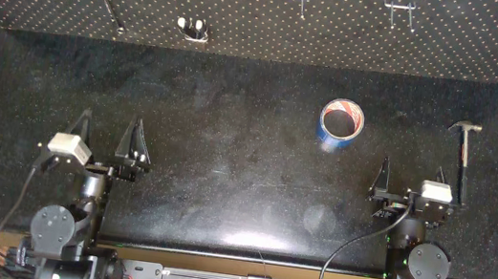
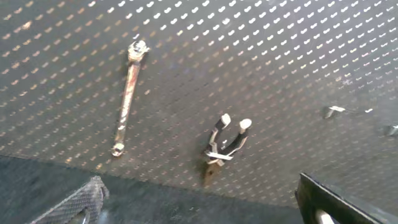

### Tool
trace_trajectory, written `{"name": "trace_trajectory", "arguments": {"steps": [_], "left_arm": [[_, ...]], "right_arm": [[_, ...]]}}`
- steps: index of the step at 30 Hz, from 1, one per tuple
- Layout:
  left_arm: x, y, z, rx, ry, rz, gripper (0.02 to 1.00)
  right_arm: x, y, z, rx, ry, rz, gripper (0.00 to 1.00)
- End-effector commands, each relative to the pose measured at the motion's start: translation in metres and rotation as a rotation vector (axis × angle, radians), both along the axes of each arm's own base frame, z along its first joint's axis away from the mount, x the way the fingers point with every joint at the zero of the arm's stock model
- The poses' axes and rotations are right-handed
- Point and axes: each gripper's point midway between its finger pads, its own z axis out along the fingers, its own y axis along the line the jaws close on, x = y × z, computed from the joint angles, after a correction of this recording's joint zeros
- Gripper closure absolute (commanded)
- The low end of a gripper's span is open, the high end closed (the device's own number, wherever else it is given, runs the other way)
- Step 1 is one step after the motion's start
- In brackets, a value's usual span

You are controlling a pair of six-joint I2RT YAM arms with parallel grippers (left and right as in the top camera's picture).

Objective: Place Tools Onto Pegboard

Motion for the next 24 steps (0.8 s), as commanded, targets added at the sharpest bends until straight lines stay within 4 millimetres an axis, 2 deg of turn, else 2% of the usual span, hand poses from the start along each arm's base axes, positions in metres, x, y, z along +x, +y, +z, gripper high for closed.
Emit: {"name": "trace_trajectory", "arguments": {"steps": [1,6,8,9,10,16,24], "left_arm": [[-0.001,-0.007,-0.031,0.019,0.043,-0.049,0.023],[-0.001,-0.007,-0.032,0.117,0.04,-0.04,0.025],[-0.001,-0.007,-0.043,0.115,0.085,-0.045,0.023],[-0.002,-0.009,-0.056,0.113,0.137,-0.058,0.025],[-0.002,-0.009,-0.058,0.114,0.144,-0.057,0.023],[-0.002,-0.007,-0.058,0.199,0.137,-0.045,0.025],[-0.002,-0.007,-0.058,0.198,0.137,-0.046,0.023]], "right_arm": [[0.0,0.0,-0.002,-0.016,0.003,0.005,0.062],[0.0,0.0,-0.002,-0.016,0.003,0.005,0.064],[0.0,0.0,-0.002,-0.016,0.003,0.005,0.064],[0.0,0.0,-0.002,-0.016,0.003,0.005,0.064],[0.0,0.0,-0.002,-0.016,0.003,0.005,0.064],[0.0,0.0,-0.002,-0.016,0.003,0.005,0.064],[0.0,0.0,-0.002,-0.016,0.003,0.005,0.062]]}}
